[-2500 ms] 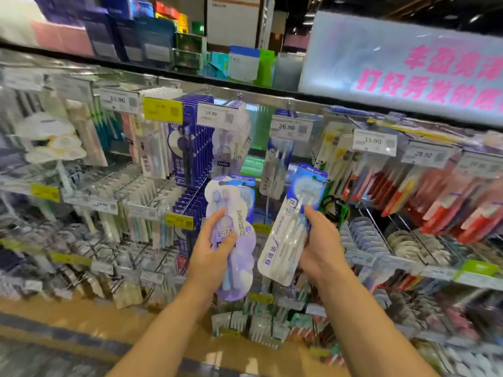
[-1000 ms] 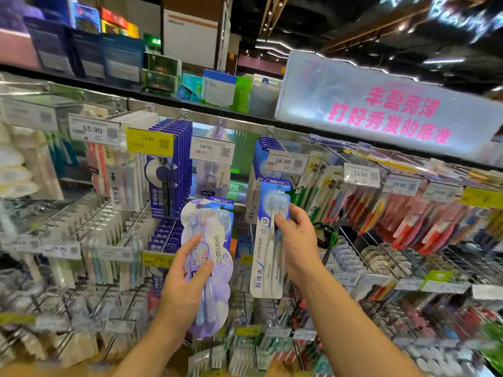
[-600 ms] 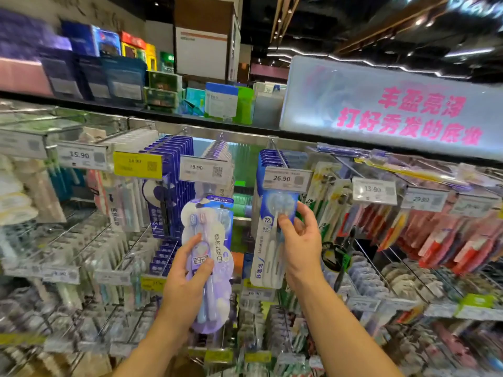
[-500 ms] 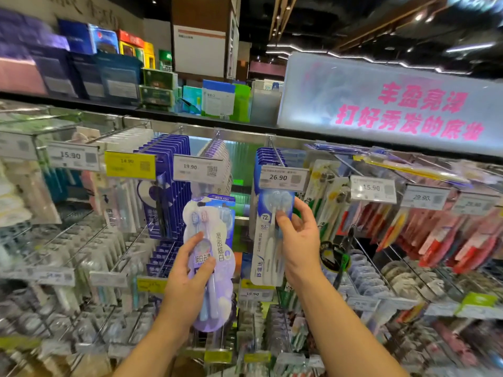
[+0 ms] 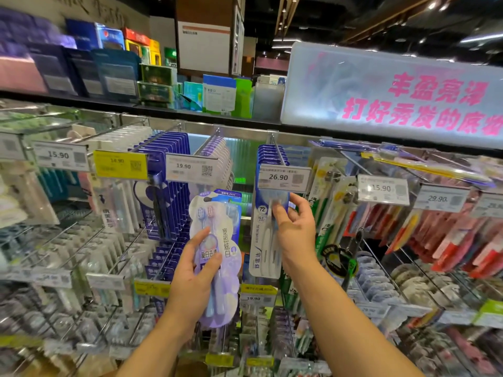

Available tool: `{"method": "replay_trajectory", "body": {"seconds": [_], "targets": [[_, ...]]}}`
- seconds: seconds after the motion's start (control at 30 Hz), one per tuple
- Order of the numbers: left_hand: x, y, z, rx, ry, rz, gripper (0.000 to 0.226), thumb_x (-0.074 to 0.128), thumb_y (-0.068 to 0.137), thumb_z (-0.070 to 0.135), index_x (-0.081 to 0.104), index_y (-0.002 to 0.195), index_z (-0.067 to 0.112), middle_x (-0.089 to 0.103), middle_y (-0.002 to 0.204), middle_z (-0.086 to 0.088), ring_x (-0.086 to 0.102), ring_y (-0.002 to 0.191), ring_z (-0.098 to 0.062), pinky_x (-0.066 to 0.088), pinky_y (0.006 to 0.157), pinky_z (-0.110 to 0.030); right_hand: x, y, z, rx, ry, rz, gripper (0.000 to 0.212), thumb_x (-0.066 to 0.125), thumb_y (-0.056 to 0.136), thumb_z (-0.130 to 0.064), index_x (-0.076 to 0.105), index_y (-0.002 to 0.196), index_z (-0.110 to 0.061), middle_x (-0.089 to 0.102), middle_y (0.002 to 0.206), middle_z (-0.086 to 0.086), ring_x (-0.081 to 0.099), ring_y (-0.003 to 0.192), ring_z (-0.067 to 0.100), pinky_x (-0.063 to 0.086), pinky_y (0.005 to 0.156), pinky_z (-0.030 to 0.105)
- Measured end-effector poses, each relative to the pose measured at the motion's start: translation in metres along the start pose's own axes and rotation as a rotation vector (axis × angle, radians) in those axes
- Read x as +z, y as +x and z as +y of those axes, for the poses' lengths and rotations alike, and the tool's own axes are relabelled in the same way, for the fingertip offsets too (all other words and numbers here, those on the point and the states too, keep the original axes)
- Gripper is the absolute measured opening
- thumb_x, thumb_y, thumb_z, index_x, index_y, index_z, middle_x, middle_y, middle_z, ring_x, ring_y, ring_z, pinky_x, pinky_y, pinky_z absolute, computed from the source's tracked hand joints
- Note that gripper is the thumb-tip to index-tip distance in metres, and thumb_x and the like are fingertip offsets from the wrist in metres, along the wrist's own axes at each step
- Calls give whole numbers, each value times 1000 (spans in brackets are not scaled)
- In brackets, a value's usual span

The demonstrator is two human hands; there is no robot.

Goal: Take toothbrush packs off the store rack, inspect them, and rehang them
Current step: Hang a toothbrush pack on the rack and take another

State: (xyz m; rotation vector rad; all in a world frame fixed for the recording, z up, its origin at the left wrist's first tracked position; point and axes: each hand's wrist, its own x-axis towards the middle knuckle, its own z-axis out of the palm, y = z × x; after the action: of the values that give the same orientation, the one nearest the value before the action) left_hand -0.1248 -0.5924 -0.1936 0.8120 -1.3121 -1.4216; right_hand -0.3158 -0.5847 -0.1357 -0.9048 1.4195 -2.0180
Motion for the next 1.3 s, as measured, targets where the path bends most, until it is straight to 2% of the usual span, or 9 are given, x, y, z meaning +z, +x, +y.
{"method": "replay_trajectory", "body": {"seconds": [0.17, 0.4, 0.53, 0.73, 0.87, 1.0, 1.07, 1.17, 1.3], "targets": [[5, 6, 1, 0, -7, 0, 47, 61, 100, 15, 59, 127, 53, 55, 148, 12, 60, 129, -13, 50, 109, -45, 9, 14, -3, 48, -43, 90, 15, 71, 96, -20, 56, 99, -18, 72, 90, 6, 66, 72, 14, 52, 60, 24], [7, 6, 12, -84, -148, -35, 60, 41, 100, -7, 62, 128, 42, 64, 139, 0, 68, 118, -28, 54, 99, -54, 7, 12, 10, 154, -106, 212, 25, 76, 91, -33, 64, 99, -13, 67, 92, 1, 63, 85, 20, 51, 73, 30], [3, 0, 18, -59, -191, -19, 74, 56, 88, -2, 50, 130, 58, 58, 147, 3, 64, 126, -25, 52, 104, -52, 3, -17, 21, 138, -161, 349, 23, 69, 95, -35, 57, 103, -17, 59, 92, -5, 57, 80, 13, 44, 73, 31], [-3, -14, 22, -72, -252, -67, 72, 64, 77, 5, 37, 132, 43, 71, 128, -8, 69, 116, -32, 55, 98, -54, 18, -82, 31, 187, 13, 22, 11, 64, 99, -23, 60, 95, -13, 66, 85, 5, 61, 69, 15, 50, 56, 24], [-6, -28, 24, -39, -204, -95, 67, 68, 76, 6, 41, 129, 36, 72, 125, -7, 70, 115, -28, 58, 94, -47, 25, -119, 32, 160, 52, -82, 18, 70, 89, -30, 65, 95, -13, 73, 87, 5, 67, 82, 22, 57, 75, 41], [-8, -46, 29, -34, -263, -152, 59, 68, 88, -6, 51, 129, 33, 72, 125, -6, 71, 115, -25, 61, 87, -35, 26, -142, 25, 239, 142, -38, 13, 65, 99, -19, 69, 105, -8, 76, 103, 18, 72, 95, 39, 59, 87, 53], [-8, -56, 34, -72, -313, -156, 45, 63, 92, 1, 55, 126, 30, 73, 123, -6, 71, 114, -26, 59, 92, -41, 28, -153, 20, 241, 154, -2, 15, 66, 99, -20, 70, 108, -8, 75, 108, 22, 71, 101, 44, 58, 91, 58], [-8, -72, 39, -138, -342, -160, 29, 60, 94, 20, 61, 124, 23, 71, 124, -15, 71, 112, -32, 56, 98, -50, 28, -169, 9, 198, 131, 58, 12, 64, 100, -21, 71, 102, -11, 74, 105, 24, 71, 90, 35, 57, 86, 53], [-10, -91, 40, -145, -318, -197, 20, 52, 103, 16, 62, 120, 20, 75, 115, -9, 74, 100, -23, 60, 88, -39, 18, -191, -6, 162, 164, 76, 25, 50, 107, -18, 69, 92, -11, 75, 79, 2, 70, 71, 15, 58, 65, 29]]}}
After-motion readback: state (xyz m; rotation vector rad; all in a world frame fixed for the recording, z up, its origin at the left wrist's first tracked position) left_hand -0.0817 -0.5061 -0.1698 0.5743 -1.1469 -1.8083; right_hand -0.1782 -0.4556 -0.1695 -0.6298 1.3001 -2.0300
